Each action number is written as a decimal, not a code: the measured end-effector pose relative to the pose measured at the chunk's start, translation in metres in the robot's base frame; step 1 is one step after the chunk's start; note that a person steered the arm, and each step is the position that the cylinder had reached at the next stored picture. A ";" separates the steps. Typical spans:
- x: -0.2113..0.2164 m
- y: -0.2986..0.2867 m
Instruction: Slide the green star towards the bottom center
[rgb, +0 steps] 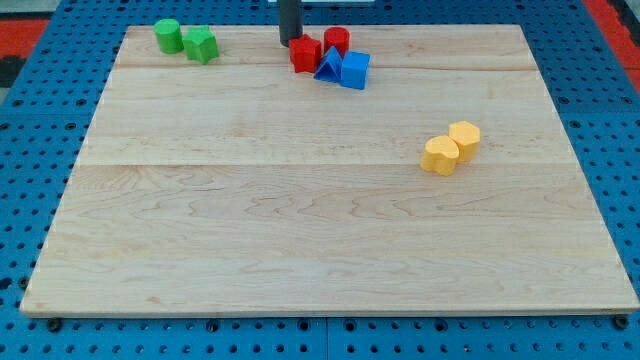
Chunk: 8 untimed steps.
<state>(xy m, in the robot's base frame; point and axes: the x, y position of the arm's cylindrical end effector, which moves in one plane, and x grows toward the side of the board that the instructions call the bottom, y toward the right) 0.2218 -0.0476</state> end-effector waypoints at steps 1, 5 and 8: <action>0.000 -0.010; -0.003 -0.013; -0.027 -0.127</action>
<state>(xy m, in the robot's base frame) 0.1949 -0.1743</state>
